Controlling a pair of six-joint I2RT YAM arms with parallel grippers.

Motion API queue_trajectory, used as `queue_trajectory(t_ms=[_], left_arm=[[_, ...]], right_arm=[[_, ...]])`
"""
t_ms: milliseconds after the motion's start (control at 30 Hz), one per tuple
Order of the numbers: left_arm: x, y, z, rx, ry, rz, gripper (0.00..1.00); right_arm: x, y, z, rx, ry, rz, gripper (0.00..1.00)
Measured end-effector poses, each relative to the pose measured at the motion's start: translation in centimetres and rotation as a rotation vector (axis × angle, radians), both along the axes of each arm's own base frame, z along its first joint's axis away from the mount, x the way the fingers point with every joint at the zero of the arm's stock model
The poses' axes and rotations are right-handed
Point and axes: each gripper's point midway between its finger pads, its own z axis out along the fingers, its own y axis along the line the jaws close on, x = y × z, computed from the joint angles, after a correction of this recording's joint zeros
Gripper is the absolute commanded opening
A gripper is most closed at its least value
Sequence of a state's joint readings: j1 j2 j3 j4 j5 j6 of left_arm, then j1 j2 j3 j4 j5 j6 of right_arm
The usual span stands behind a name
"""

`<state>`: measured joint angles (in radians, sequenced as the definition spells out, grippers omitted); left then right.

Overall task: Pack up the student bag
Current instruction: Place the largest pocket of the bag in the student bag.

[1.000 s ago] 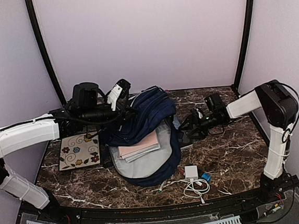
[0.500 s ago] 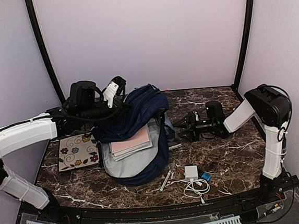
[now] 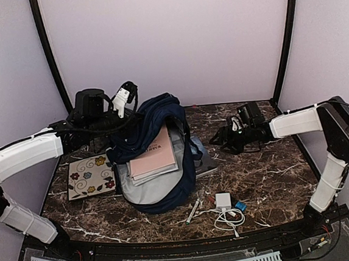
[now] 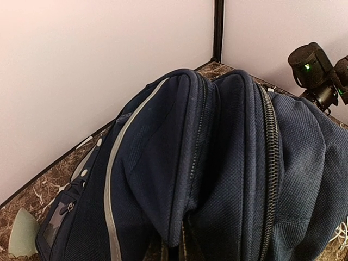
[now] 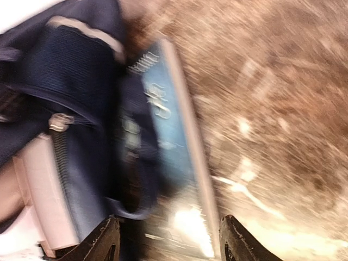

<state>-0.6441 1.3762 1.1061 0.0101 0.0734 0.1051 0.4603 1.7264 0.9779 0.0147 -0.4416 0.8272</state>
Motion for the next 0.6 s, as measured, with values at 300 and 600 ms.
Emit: queue_trajectory(t_ms=[300, 600], left_arm=[[-1.4, 0.1, 0.7, -0.026, -0.007, -0.045, 0.38], [-6.2, -2.7, 4.8, -0.049, -0.142, -0.199, 0.51]], right_arm=[[-0.6, 0.1, -5.4, -0.240, 0.093, 0.090, 0.64], [0.6, 1.8, -4.6, -0.452, 0.037, 0.185, 0.63]])
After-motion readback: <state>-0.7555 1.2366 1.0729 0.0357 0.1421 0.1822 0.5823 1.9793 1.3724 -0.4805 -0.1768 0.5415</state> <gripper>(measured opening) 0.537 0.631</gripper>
